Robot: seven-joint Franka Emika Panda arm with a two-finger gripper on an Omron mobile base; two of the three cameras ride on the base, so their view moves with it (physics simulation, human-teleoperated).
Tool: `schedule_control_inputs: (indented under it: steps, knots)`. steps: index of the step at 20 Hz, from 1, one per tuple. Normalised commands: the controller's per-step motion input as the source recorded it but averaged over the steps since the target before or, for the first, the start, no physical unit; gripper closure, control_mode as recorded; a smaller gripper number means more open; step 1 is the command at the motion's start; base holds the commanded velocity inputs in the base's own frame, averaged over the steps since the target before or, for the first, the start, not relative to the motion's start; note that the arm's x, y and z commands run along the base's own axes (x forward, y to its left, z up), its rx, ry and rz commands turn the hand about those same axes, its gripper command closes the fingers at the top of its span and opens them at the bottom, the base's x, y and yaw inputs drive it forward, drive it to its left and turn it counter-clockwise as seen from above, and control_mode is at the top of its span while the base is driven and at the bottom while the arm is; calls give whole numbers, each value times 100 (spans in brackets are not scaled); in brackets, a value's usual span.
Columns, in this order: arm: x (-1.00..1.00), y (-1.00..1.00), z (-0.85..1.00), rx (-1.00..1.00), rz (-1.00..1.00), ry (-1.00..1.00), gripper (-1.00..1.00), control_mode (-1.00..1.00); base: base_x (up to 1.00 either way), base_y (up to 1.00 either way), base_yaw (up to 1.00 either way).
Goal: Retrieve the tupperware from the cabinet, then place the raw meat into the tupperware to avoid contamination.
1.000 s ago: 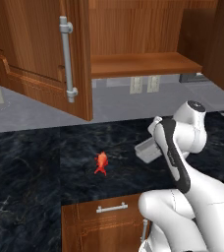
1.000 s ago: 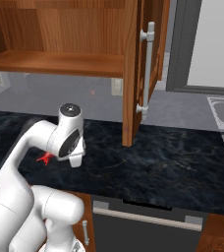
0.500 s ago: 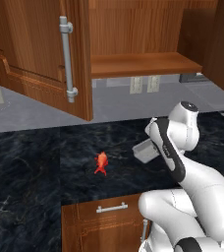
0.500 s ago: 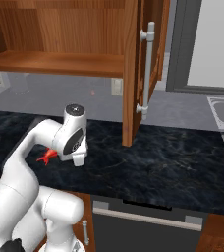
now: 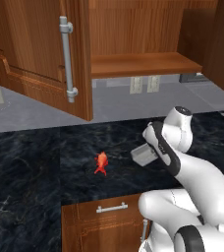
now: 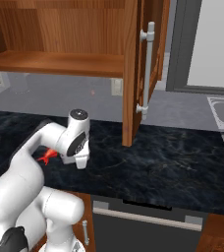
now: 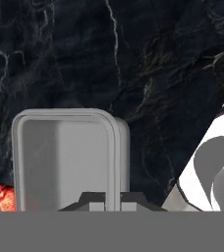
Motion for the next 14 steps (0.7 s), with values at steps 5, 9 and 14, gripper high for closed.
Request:
schedule_control_inputs:
  steps: [5, 9, 14]
  knots:
    - [27, 0, -25, 0, 0, 0, 100, -100, 0, 0, 0]
    - [27, 0, -26, 0, 0, 0, 100, -100, 0, 0, 0]
    - [23, 0, -24, 0, 0, -1, 100, -100, 0, 0, 0]
